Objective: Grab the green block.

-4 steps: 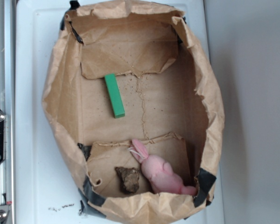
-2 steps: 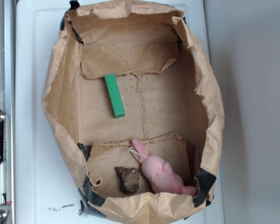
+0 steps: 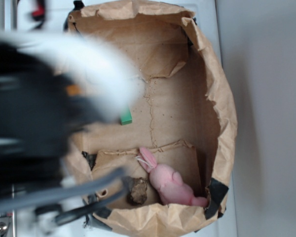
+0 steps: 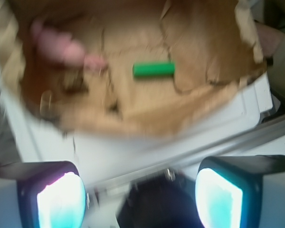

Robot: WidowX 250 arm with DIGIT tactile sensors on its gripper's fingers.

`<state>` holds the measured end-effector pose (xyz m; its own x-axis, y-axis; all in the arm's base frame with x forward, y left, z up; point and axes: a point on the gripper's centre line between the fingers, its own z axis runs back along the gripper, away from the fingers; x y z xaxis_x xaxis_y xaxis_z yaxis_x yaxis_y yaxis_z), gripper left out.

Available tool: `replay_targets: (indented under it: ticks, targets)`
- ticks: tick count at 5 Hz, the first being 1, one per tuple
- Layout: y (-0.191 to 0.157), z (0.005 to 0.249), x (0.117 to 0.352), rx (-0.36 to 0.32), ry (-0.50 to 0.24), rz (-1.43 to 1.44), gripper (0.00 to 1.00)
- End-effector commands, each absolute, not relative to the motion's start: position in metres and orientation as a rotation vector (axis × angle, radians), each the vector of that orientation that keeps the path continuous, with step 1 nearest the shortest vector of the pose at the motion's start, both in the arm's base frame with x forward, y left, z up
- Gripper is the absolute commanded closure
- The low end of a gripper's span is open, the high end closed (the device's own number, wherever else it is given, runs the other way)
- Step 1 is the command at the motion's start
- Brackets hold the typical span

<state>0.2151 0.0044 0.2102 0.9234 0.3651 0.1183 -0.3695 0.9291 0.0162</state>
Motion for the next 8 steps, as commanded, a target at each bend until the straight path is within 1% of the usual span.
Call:
replay_targets:
  ticks: [1,2,3,4,5,8]
  targets:
    - [0.045,0.179,0.277,-0.038,-0.336,0.875,0.0]
    - [0.056,0.153,0.294,0.007,-0.381,0.973,0.0]
    - [0.068,0.123,0.293,0.075,-0.35,0.995,0.0]
    - [0.081,0.11,0.288,0.106,-0.303,1.017,0.0]
    - [0.085,0.107,0.285,0.105,-0.274,1.008,0.0]
    - [0.085,0.107,0.285,0.105,-0.274,1.008,0.0]
